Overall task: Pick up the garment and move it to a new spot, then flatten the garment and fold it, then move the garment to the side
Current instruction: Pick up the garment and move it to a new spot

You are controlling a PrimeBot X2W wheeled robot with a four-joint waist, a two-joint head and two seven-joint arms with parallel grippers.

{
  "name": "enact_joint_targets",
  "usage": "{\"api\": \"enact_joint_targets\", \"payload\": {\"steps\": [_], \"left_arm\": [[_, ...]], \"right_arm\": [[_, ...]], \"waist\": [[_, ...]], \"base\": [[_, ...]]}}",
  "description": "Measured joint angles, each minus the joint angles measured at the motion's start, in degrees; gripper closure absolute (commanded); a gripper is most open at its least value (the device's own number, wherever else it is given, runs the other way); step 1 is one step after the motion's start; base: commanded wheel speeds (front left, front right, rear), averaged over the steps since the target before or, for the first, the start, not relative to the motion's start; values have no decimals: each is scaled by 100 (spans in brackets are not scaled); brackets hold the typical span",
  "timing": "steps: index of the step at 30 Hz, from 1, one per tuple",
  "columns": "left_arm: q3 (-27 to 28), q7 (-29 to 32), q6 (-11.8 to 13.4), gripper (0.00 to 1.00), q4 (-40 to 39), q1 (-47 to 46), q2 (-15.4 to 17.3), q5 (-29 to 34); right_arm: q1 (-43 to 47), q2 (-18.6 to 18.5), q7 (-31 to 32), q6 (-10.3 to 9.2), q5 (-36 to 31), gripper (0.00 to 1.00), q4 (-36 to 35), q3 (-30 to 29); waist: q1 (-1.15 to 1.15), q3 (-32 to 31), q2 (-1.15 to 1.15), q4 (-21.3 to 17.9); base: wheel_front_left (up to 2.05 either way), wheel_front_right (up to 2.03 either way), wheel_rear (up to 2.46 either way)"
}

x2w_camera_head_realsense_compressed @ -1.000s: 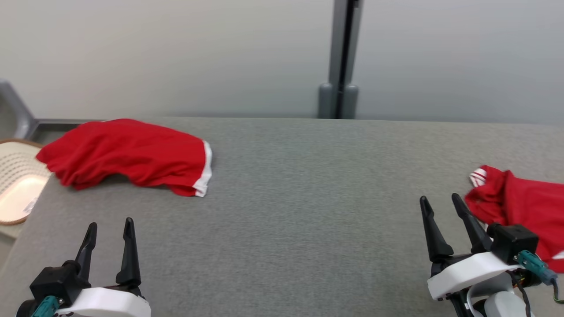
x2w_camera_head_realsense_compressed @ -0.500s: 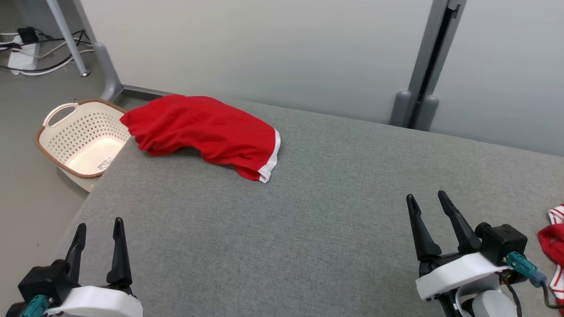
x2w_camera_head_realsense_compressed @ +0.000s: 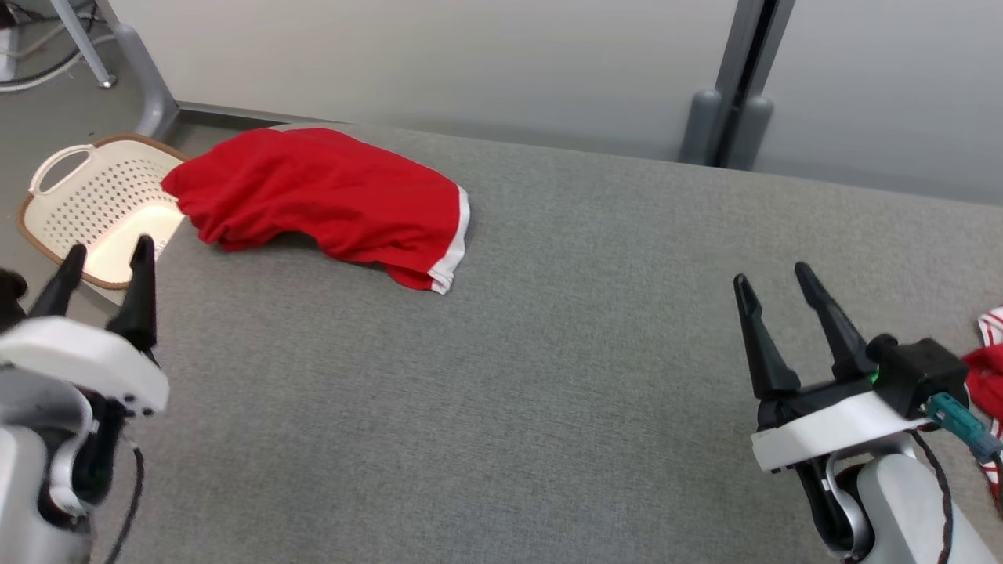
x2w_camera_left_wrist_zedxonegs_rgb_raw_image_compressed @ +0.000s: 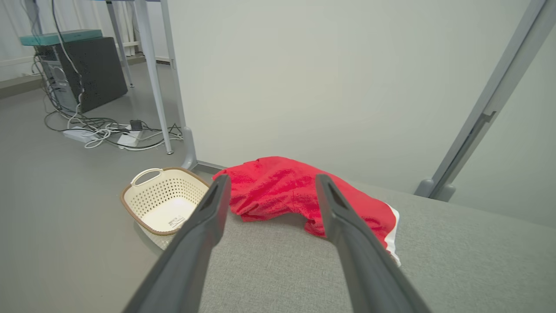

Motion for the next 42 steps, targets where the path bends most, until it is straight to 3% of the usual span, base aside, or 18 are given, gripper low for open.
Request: {"api": "enact_joint_targets", "payload": {"steps": [9,14,23,30,31,33,42], "left_arm": [[-13,1255,-634,0,1480,-2003,486,-587],[-119,1634,-902,0,2513,-2738,625,-672],[-324,1979,-1238,0,4131,-3314,780,-766],[-581,2348,-1363,0,4860,-3466,896,-773],[-613,2347,-1374,8,4916,-3477,888,-782],[-694,2319,-1386,100,4980,-3517,880,-821],[-1282,1869,-1416,100,4745,-3584,895,-827]], "right_arm": [[-520,-133,0,0,-65,0,-388,81],[-765,-102,-45,0,-59,0,-435,223],[-956,-71,-141,0,-14,0,-348,307],[-976,-65,-181,0,9,0,-247,305],[-976,-63,-185,0,9,0,-231,302],[-981,-40,-202,0,9,0,-198,305],[-990,-38,-213,0,52,0,12,358]], "waist": [[0,875,0,-607],[0,1299,0,-1100],[0,1847,0,-1945],[0,2020,0,-2244],[0,2010,0,-2246],[0,1979,0,-2241],[0,1534,0,-2173]], "base": [[0,0,0],[0,0,0],[0,0,0],[0,0,0],[0,0,0],[0,0,0],[0,0,0]]}}
